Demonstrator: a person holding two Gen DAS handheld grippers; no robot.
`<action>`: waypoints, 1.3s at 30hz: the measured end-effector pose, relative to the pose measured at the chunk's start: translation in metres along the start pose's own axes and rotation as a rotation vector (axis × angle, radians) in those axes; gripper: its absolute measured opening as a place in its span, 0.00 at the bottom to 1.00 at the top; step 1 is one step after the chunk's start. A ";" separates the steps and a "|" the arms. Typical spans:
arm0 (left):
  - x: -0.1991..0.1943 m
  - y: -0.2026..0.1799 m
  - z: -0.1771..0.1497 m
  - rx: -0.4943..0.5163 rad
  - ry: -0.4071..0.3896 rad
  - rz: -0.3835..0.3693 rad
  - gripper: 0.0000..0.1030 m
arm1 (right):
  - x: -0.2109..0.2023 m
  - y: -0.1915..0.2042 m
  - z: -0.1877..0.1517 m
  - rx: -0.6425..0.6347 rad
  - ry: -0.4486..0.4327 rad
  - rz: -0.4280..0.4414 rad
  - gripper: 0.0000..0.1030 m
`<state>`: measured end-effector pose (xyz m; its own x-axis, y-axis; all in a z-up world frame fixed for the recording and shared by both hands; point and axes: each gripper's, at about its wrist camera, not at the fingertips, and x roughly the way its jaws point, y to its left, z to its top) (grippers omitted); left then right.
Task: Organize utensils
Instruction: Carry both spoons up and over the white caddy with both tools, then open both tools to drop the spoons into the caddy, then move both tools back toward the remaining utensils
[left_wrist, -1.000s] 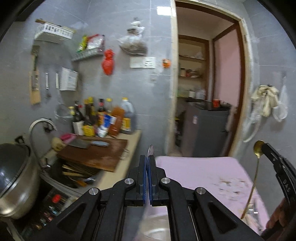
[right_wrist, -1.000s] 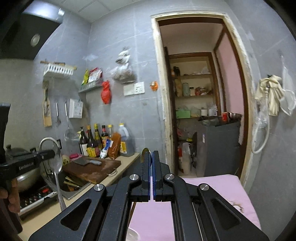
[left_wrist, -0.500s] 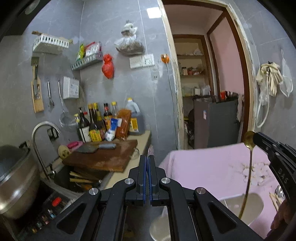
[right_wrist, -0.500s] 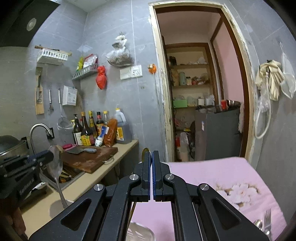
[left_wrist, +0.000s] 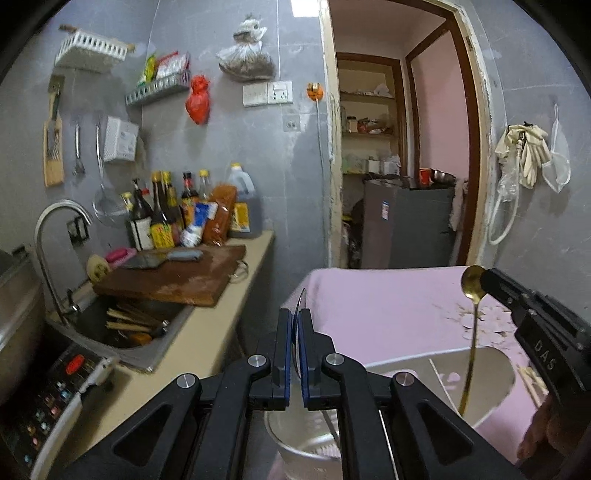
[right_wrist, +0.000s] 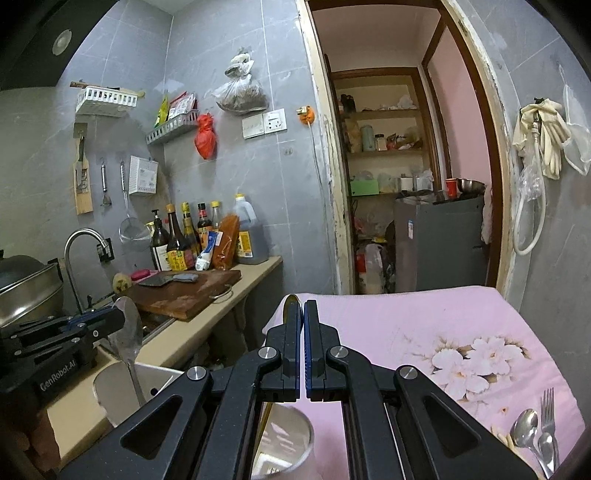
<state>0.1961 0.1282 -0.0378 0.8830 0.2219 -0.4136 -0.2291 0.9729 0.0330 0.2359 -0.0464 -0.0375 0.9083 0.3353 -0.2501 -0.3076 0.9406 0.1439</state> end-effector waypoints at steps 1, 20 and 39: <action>0.000 0.001 0.000 -0.012 0.009 -0.015 0.06 | 0.000 0.000 0.000 0.000 0.004 0.004 0.02; -0.006 0.015 0.007 -0.196 0.060 -0.159 0.57 | -0.036 -0.028 0.011 0.097 -0.015 -0.019 0.49; -0.068 -0.114 0.013 -0.057 -0.171 -0.252 0.98 | -0.152 -0.142 0.029 0.094 -0.076 -0.233 0.97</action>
<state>0.1670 0.0028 -0.0017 0.9700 -0.0137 -0.2425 -0.0120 0.9945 -0.1042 0.1495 -0.2321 0.0078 0.9714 0.1022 -0.2145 -0.0635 0.9816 0.1803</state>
